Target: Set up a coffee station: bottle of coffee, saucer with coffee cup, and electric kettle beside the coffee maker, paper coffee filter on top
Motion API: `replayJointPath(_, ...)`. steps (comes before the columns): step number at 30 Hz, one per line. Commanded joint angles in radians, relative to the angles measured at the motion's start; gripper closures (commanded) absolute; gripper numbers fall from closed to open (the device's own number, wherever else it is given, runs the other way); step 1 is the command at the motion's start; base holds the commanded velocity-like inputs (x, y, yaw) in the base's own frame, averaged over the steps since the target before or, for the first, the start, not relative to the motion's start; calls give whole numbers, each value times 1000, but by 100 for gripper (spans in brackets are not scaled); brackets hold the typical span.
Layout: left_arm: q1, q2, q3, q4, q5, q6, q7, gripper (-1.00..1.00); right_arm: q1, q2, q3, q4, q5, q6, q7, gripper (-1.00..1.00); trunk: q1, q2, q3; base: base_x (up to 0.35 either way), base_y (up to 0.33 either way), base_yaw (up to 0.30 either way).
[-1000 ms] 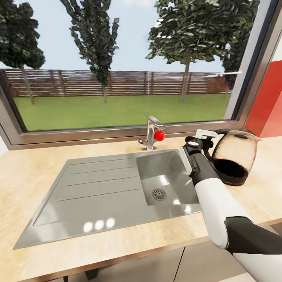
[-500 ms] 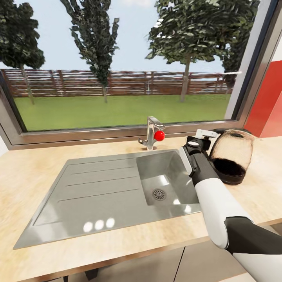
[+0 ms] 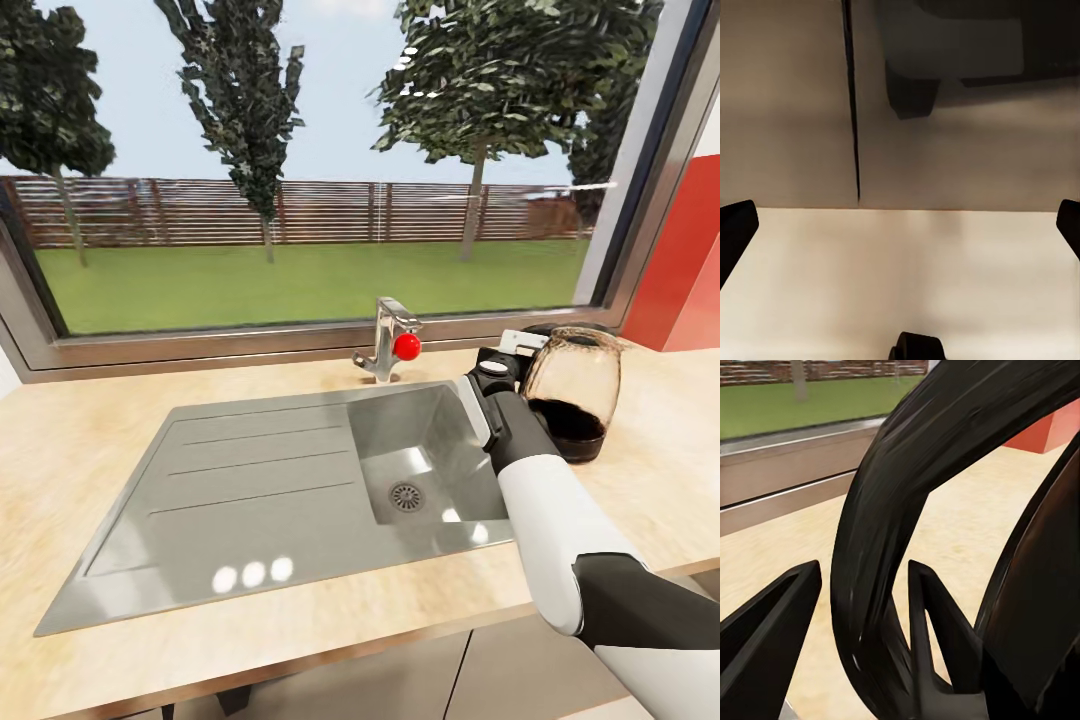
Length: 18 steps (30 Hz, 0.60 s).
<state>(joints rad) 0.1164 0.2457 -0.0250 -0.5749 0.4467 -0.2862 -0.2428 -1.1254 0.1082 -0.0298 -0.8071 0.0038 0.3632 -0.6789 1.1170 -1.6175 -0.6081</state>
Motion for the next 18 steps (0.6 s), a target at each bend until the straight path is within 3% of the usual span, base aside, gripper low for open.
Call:
replayJointPath(1, 0, 0, -3, -1, 10, -1, -4, -100, -1, 1, -1, -1, -1, 5, -2, 100, 0, 0, -1, 0, 0, 0)
replayJointPath(18, 0, 0, -4, -1, 10, -1, -4, -100, -1, 1, -1, -2, -1, 5, -2, 100, -15, 28, 12, 0, 0, 0)
